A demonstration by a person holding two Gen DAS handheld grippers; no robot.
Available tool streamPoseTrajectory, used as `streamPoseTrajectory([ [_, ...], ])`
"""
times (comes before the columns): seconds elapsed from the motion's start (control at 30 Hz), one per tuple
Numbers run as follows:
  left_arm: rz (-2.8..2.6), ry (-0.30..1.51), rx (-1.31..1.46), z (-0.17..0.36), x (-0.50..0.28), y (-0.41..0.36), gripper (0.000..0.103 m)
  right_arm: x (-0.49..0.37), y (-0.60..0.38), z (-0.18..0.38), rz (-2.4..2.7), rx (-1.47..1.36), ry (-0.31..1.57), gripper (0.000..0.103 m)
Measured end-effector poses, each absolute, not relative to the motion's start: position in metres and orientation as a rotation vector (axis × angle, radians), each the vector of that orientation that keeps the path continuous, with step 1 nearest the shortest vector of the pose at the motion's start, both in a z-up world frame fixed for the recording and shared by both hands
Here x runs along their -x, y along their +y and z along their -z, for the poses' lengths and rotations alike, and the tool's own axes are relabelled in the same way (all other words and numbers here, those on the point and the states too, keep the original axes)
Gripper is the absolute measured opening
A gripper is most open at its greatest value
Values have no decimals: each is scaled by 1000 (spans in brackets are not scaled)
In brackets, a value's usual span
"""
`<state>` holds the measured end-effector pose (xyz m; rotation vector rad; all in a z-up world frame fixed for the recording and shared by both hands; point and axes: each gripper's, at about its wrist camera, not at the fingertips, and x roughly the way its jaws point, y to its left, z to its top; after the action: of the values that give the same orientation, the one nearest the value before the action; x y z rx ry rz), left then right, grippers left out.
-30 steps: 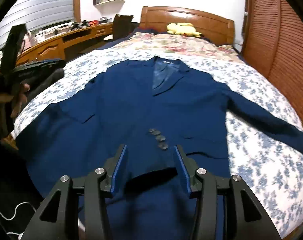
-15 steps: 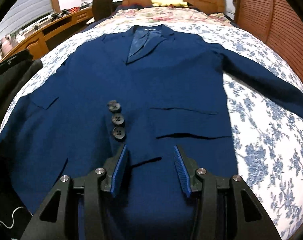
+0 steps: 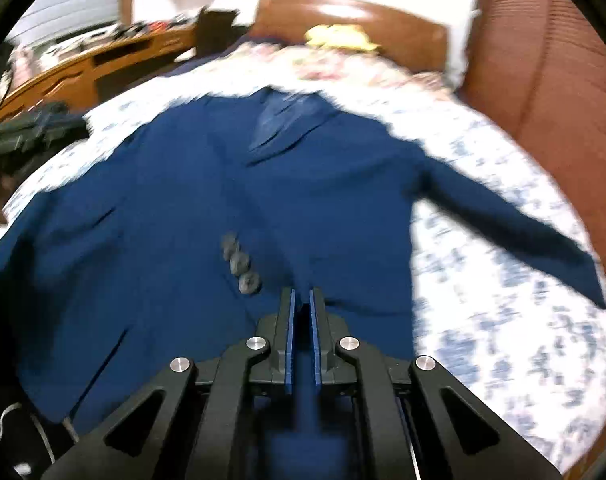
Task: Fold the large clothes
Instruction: 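Move the right tool over to the other outstretched sleeve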
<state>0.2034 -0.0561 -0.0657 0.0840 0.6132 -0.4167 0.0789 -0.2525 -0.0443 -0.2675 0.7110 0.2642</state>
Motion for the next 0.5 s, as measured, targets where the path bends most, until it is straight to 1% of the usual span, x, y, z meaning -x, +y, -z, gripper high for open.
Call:
streamPoseTrajectory([
  [0.23, 417, 616, -82, 66, -205, -57, 39, -89, -266, 41, -223, 234, 726, 7],
  [0.33, 420, 615, -82, 66, -204, -57, 39, -89, -267, 38, -217, 220, 720, 16],
  [0.37, 418, 616, -84, 67, -204, -57, 39, -90, -269, 37, -212, 219, 719, 25],
  [0.4, 418, 617, -85, 67, -204, -58, 39, -88, -270, 36, -203, 219, 718, 30],
  [0.43, 420, 615, -82, 67, -204, -57, 39, -86, -271, 35, -198, 219, 714, 40],
  [0.47, 420, 614, -82, 67, -204, -57, 39, -87, -276, 34, -193, 217, 711, 46],
  [0.5, 418, 615, -83, 67, -205, -57, 39, -87, -280, 33, -190, 215, 711, 48],
])
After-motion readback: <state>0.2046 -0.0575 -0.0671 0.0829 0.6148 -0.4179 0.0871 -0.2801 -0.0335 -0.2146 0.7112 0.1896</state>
